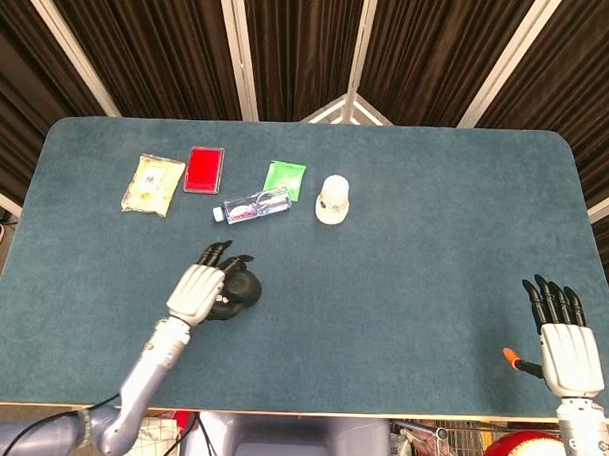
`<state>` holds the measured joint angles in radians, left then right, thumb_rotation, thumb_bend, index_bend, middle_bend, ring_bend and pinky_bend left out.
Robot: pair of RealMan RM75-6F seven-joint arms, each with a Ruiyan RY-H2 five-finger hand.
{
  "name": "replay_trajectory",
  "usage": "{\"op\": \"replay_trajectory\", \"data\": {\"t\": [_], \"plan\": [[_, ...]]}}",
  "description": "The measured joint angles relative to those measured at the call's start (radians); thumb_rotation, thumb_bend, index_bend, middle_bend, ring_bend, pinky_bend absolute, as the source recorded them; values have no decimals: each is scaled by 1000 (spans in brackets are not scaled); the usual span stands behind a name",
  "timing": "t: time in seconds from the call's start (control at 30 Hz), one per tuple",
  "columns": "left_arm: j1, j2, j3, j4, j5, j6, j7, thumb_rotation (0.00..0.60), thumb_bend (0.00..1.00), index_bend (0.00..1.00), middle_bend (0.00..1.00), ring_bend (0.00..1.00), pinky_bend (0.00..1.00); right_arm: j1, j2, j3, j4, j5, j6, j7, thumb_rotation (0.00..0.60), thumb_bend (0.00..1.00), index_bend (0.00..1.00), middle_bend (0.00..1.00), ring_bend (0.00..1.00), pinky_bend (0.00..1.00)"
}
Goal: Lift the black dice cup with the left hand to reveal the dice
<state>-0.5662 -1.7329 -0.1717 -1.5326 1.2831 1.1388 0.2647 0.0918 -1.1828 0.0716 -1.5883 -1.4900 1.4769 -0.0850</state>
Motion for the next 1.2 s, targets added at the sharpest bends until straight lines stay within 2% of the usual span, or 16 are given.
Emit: {"op": "replay_trajectory", "data": {"t": [0.23,0.33,0.53,0.8,1.0,1.2], "plan": [[-42,-102,-18,80,-31,-28,25,600,426,203,319,0,0,2,-3,3,8,4,-3,6,600,151,42,24,30,48],[-51,-120,-21,87,-29,-27,26,600,395,194,271,0,0,4,-2,4,5,5,-5,4,600,150,42,24,30,48],[-56,-97,-9,57,-22,-36,42,600,234,55,10,0,0,7,-2,6,-2,6,-9,1,600,150,42,24,30,48],[-56,-36,0,-41,-44,-36,134,600,180,17,0,0,0,3,-3,2,5,5,-6,2,600,151,42,24,30,48],[-8,44,39,-144,47,70,137,600,181,34,0,0,0,5,-2,3,6,3,-7,5,600,150,42,24,30,48],[139,157,136,-157,222,352,183,600,198,104,31,0,0,-1,3,2,-4,-7,8,5,600,151,42,24,30,48]]}}
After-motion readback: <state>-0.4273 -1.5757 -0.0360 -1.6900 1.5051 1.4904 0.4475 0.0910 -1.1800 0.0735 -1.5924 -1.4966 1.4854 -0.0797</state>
